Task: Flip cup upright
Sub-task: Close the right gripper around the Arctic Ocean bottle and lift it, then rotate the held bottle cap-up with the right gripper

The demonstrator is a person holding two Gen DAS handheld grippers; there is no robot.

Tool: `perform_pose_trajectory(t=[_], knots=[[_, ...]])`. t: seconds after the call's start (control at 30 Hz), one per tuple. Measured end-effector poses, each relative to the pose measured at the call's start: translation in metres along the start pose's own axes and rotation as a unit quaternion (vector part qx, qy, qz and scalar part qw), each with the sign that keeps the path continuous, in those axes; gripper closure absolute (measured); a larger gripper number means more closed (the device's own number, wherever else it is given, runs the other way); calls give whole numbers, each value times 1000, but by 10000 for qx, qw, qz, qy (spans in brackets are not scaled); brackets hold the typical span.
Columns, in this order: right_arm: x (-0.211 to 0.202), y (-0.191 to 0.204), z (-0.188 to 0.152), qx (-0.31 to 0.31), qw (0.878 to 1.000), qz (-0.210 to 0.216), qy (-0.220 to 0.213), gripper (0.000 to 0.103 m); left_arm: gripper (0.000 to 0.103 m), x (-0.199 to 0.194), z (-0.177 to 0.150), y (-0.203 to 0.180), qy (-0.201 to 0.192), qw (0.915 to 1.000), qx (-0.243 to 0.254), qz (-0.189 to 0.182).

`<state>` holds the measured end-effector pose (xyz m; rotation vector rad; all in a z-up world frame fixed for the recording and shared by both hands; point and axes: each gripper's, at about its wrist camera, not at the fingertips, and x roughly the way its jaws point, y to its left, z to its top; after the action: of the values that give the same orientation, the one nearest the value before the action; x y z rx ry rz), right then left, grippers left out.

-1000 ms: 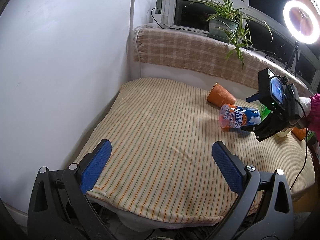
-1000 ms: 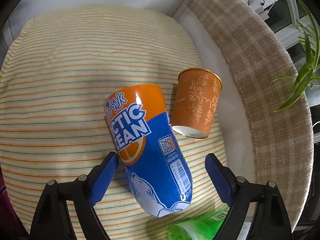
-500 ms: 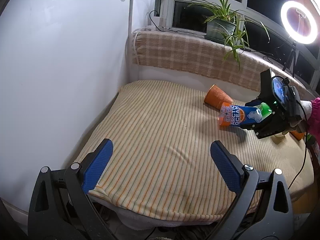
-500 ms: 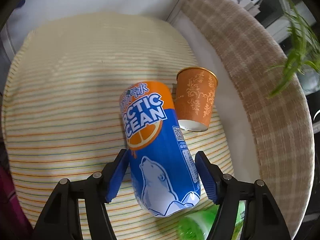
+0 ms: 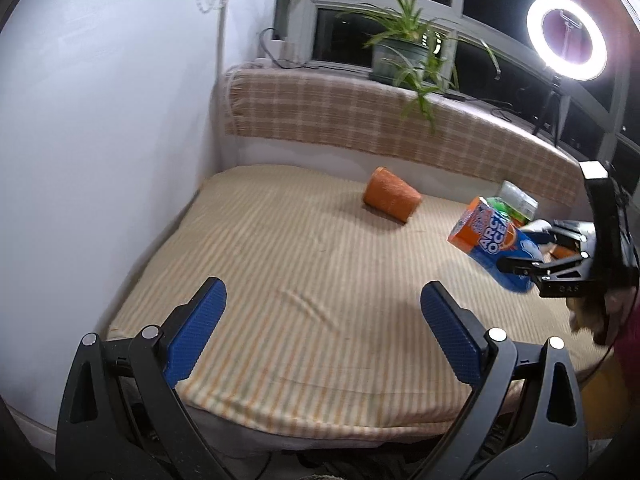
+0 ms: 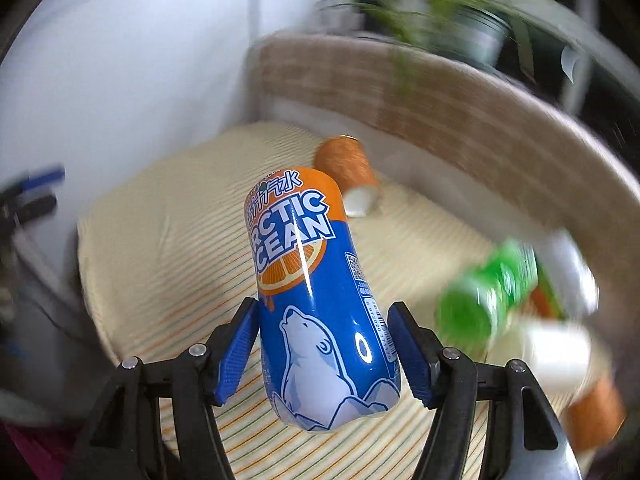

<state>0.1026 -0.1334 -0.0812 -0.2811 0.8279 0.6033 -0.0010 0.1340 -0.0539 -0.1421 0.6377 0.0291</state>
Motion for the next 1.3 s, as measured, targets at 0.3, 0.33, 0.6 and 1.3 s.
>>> perform_pose_trajectory(t=[0.3, 0.33, 0.6, 1.3], knots=[[-19, -36, -65, 3175, 9476, 175, -296, 35, 3, 9, -3, -41, 88, 9986, 248, -469], [-19, -37, -70, 3437, 9381, 272, -317, 35, 3, 9, -3, -45, 92, 9983, 273, -511], [-2, -48, -79, 4497, 8916, 502, -167, 34, 3, 9, -1, -60, 119, 9971, 331, -671], [-51, -60, -95, 4254, 9004, 733, -548, 16, 10, 46, 12, -84, 772, 9829, -276, -1648]])
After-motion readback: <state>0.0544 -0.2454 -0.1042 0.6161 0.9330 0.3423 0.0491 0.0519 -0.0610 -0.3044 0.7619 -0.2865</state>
